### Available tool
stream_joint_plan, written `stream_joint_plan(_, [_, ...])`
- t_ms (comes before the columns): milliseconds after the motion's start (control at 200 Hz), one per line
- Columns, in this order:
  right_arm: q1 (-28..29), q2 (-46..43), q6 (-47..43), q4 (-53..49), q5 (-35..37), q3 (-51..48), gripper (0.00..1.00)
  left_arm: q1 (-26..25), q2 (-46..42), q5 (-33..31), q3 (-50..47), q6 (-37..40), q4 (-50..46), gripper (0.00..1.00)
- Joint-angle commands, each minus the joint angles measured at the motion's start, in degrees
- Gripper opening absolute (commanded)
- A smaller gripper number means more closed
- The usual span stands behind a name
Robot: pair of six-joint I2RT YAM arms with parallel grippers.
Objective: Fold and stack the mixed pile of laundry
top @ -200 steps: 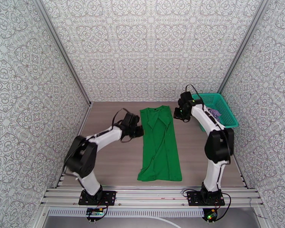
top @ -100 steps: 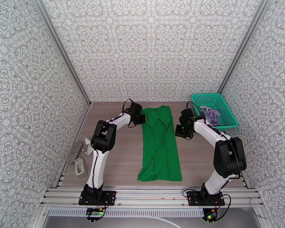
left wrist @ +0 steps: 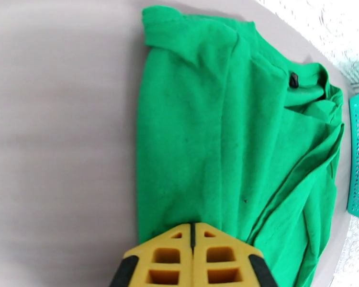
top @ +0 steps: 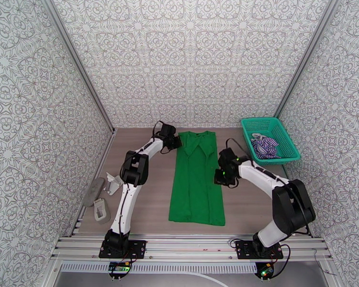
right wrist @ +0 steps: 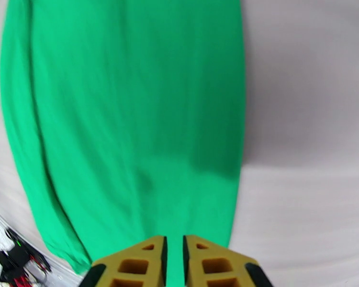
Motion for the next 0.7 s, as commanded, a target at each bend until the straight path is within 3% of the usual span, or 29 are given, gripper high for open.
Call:
stream_joint_plan(0, [1.17,-3.90,2.29,-1.16,-1.05,-3.49,0.18,1.24,1.41,1.06,1.80,-0.08,-2.74,0.00])
stream_joint_plan(60, [1.22,-6.18,2.50,-2.30,-1.03,-5.00,0.19,0.69,-0.30,1.78,1.72,1.35,-3.87,0.00])
stream_joint_plan(230, [1.13,-13.09,3.74,-5.26,-4.69,-9.38,0.26,-0.36,-12.03,3.36,-5.70,6.03,-4.81,0.23])
stream_joint_plan(390, [0.65,-18.77,5.21,-8.30,-8.25,-13.94,0.34,-0.01,-31.99,3.42,-27.90,7.93,-0.54,0.35])
stream_joint_plan(510, [0.38,-23.13,8.45,-6.80,-10.85,-18.91,0.44,-0.22,-47.13,3.42,-46.55,6.85,0.01,0.38])
stream_joint_plan(695, [0.43,-24.20,9.14,-5.29,-10.49,-23.29,0.44,-2.82,-68.17,2.73,-72.83,1.65,-3.55,0.41])
